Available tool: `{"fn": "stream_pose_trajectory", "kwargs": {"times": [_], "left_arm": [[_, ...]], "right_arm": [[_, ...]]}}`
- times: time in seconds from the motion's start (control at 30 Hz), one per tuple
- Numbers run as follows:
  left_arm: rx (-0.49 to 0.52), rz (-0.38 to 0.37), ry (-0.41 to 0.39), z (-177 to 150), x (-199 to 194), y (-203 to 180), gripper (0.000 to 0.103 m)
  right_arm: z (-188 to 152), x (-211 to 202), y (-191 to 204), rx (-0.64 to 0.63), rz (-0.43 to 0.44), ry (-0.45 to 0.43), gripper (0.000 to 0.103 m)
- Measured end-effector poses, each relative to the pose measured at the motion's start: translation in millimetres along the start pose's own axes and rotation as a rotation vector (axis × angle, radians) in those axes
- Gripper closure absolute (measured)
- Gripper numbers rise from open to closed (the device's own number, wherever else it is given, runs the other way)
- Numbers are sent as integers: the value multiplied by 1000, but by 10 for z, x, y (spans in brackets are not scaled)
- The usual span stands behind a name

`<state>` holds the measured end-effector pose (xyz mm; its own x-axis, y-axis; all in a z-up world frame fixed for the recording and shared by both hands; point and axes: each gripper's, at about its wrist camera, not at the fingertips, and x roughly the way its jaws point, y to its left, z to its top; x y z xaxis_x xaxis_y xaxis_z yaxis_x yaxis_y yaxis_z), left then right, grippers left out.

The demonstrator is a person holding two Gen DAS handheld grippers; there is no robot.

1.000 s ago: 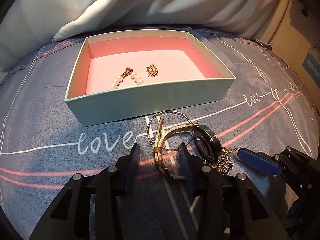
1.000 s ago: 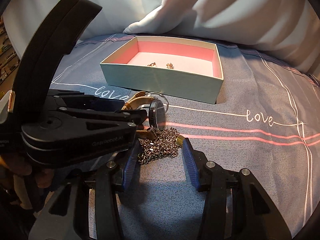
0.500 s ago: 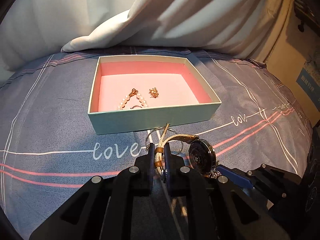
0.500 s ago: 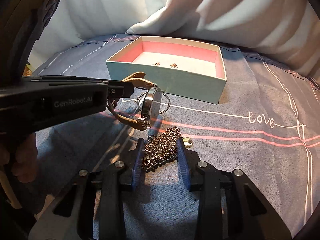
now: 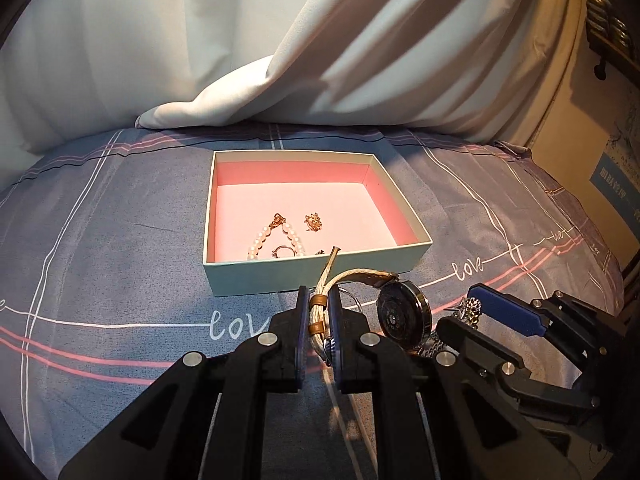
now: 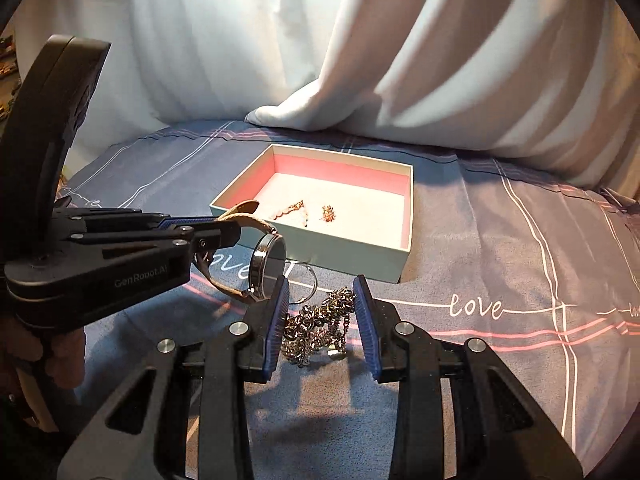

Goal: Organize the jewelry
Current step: 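Carry the watch and chain over the box and lower them in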

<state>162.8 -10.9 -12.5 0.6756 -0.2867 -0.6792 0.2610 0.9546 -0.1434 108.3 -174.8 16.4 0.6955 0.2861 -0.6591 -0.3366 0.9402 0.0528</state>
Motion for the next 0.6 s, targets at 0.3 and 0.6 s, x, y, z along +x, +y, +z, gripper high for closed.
{"fn": "stream_pose_trajectory", "kwargs": {"times": [0.3,0.6], "left_arm": [[-4,22,-71,246,-207,61,94],[-4,38,-127,468,-342,106,94]], "right_arm": [[422,-179,-8,-25,-17,-98,69],[828,-250,29,-55,-26,-163,69]]}}
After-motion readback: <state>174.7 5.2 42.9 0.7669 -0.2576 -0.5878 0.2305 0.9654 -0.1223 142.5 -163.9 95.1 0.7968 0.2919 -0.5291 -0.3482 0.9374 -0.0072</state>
